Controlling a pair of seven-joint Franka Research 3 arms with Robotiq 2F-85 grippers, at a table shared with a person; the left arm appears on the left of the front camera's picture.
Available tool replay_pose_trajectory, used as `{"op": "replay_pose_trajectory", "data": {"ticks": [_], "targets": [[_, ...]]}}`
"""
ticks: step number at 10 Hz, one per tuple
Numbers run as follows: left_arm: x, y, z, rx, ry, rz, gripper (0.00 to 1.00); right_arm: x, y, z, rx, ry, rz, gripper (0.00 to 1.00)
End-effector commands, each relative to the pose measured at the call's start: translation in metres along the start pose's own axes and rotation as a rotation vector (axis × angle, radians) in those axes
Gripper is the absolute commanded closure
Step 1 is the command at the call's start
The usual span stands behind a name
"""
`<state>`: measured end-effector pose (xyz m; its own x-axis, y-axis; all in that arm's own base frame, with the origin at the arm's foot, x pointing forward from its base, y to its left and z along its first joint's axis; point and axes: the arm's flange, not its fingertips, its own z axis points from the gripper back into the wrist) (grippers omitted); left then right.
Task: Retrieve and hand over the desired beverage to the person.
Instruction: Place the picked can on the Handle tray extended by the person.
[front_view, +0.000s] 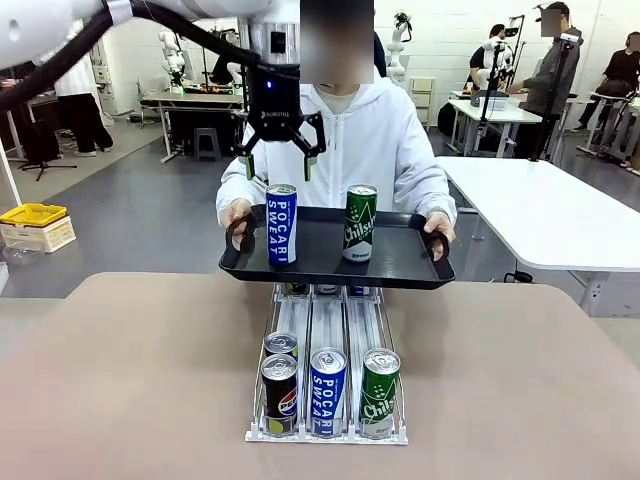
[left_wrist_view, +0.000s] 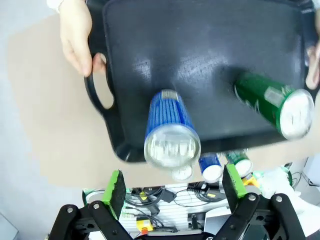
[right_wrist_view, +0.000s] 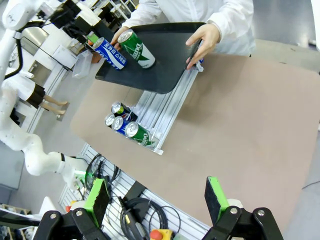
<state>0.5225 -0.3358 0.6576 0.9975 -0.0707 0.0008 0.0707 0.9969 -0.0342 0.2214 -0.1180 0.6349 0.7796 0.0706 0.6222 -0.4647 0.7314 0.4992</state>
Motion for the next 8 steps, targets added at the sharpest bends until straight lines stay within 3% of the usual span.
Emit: {"op": "replay_pose_trajectory", "data": {"ticks": [1,3,4,5,8], "targets": [[-0.065,0.017,0.047,0.052,-0.044,-0.123,0.0,0.002,-0.001,-0.001,0.024,-0.005,0.012,0.0],[-0.14,0.05,0.081,0.036,-0.098,-0.252,0.0,0.002,-0.001,-0.001,0.024,-0.005,0.012,0.0],[-0.173,0.064,0.076,-0.015,-0.088,-0.32,0.0,0.002,-0.001,-0.001,0.024,-0.005,0.012,0.0],[-0.196,0.075,0.068,-0.041,-0.1,-0.369,0.0,0.002,-0.001,-0.001,0.024,-0.005,0.012,0.0],[-0.246,0.109,0.068,-0.099,-0.264,-0.521,0.0,0.002,-0.001,-0.001,0.024,-0.005,0.012,0.0]]}}
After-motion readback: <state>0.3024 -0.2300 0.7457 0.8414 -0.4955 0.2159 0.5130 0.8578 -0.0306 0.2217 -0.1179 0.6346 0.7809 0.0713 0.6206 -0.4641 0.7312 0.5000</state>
